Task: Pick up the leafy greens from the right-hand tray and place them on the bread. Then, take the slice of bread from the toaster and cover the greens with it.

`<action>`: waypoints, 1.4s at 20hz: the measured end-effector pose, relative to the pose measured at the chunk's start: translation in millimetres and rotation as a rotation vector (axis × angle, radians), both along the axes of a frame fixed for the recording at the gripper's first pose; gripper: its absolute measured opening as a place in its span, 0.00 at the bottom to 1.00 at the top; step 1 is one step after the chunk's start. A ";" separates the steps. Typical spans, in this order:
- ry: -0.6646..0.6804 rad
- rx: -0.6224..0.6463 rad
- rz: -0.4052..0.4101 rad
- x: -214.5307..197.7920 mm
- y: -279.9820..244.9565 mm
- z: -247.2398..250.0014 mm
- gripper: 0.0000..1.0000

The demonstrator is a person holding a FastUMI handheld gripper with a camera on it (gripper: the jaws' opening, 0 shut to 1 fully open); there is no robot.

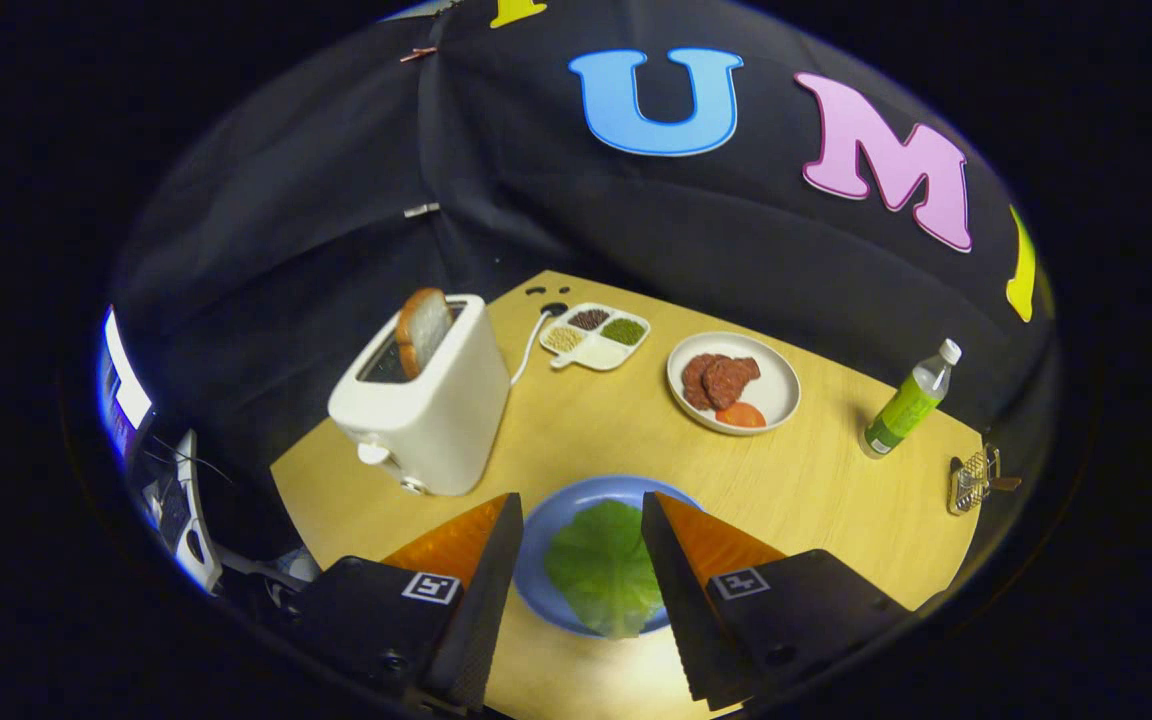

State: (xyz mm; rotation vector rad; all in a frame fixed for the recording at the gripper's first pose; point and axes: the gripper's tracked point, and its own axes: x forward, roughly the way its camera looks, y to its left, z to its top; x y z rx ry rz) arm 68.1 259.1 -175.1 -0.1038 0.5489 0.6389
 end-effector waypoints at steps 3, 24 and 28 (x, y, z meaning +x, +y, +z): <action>-0.037 0.075 0.030 0.4 37.9 41.4 0.76; 0.016 -0.084 0.098 56.1 224.2 13.3 0.76; 0.034 -0.135 0.073 65.9 230.8 -4.3 0.67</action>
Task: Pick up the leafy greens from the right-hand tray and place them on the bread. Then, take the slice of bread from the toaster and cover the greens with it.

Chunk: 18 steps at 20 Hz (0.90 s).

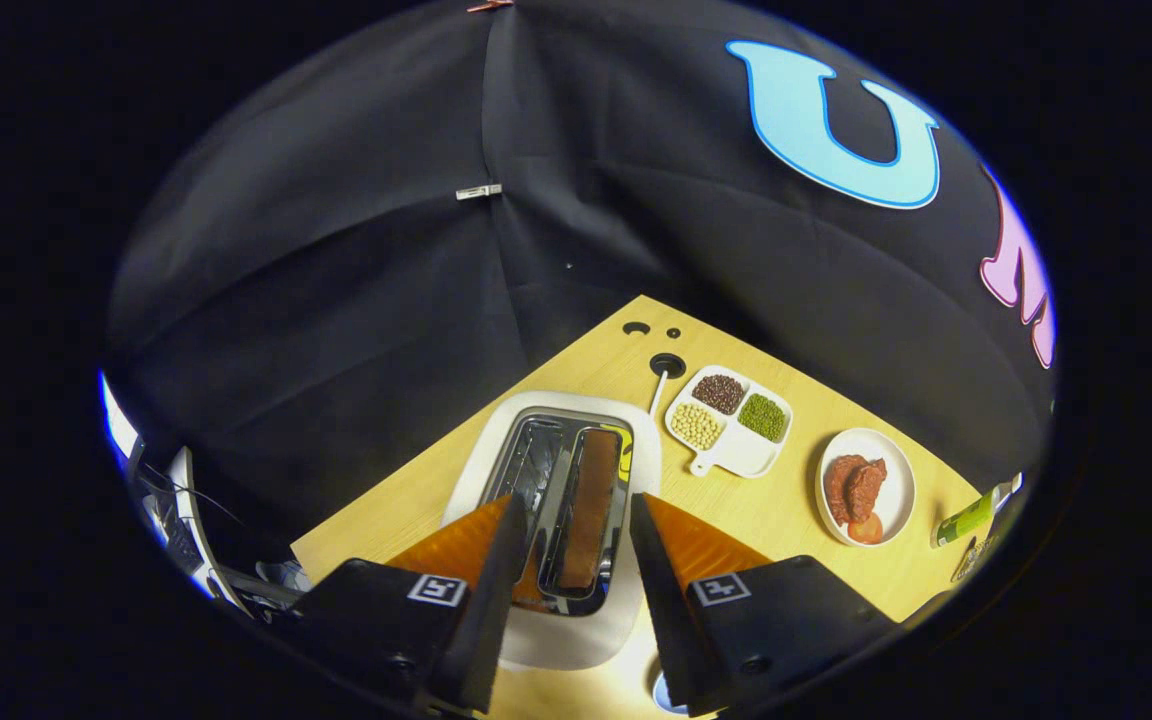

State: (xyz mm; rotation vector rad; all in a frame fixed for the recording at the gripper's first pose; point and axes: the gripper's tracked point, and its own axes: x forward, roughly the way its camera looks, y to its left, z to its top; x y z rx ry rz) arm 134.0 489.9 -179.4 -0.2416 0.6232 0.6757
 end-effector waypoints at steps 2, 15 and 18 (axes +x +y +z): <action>0.005 -0.021 -0.018 4.8 0.7 -6.4 0.57; -0.010 0.055 0.040 -2.2 -2.5 19.4 0.13; -0.032 0.098 0.041 -5.9 -14.1 42.7 0.13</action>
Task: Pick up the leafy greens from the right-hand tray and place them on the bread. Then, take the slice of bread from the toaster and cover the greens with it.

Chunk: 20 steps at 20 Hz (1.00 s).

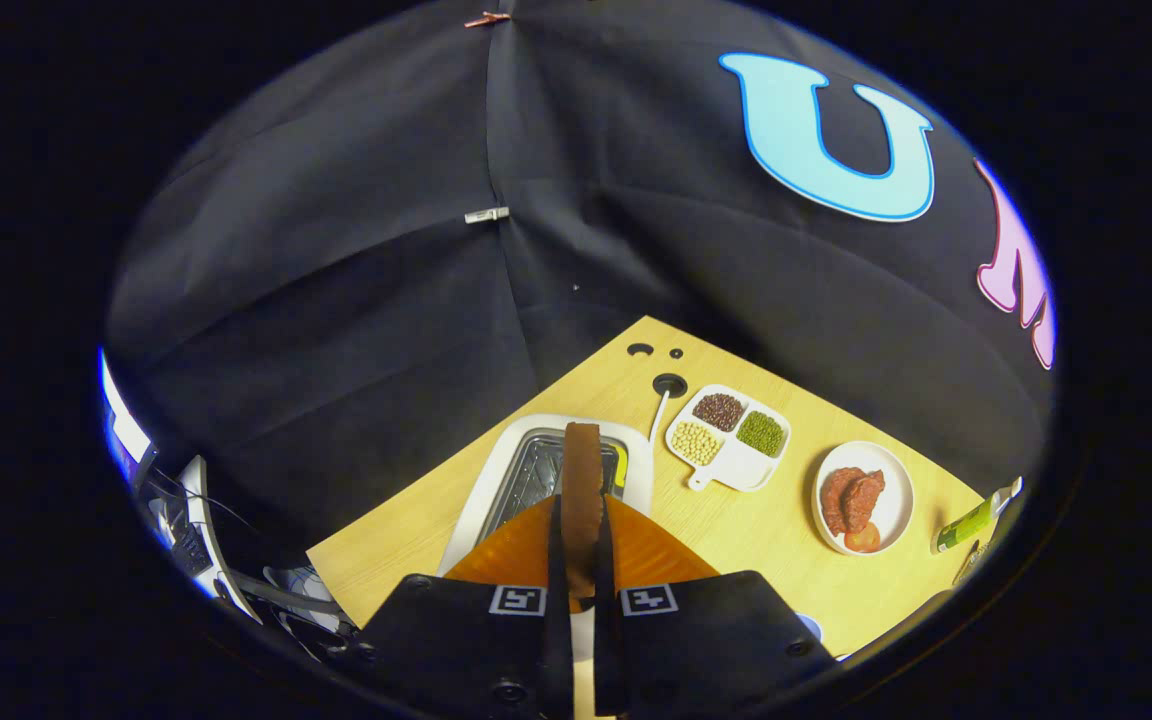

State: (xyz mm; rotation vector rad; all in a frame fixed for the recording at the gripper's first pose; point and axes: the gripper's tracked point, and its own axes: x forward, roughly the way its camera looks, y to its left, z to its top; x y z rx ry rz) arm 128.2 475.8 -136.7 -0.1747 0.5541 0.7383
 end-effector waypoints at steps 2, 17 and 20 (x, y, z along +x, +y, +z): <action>-0.014 0.033 -0.003 -2.1 -8.7 17.8 0.12; -0.077 0.167 -0.171 -29.3 -171.4 80.4 0.12; -0.050 0.156 -0.252 -31.7 -213.0 55.4 0.12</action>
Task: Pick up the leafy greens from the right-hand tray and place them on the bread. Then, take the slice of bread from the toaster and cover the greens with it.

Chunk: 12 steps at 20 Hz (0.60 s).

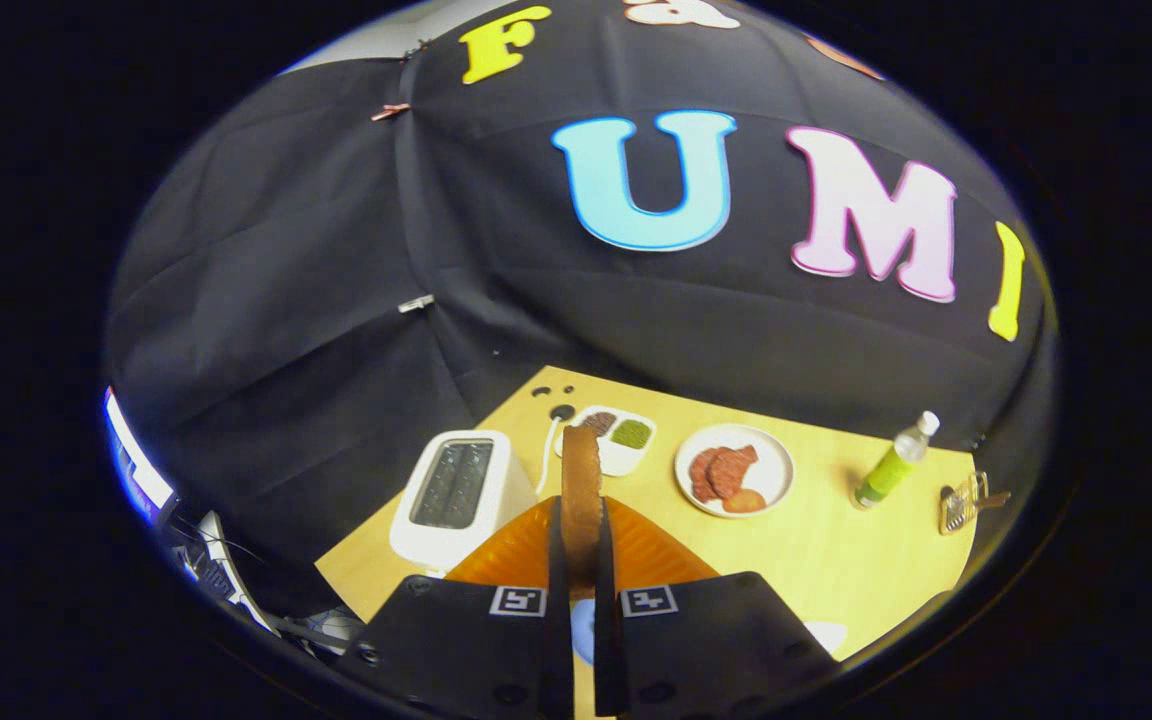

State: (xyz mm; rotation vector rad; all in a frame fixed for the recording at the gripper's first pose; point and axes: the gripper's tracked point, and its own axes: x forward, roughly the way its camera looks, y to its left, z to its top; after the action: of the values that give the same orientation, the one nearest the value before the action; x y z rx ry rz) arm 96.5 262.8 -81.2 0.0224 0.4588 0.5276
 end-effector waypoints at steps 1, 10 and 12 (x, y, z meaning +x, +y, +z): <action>0.012 -0.002 -0.028 -1.1 -13.4 -11.2 0.12; 0.121 0.043 -0.176 -10.4 -58.3 -99.5 0.12; 0.154 0.071 -0.188 -12.1 -51.7 -116.1 0.12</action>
State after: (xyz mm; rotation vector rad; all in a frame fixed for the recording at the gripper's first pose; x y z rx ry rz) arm 84.3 211.1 -197.3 0.1736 0.5814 0.3586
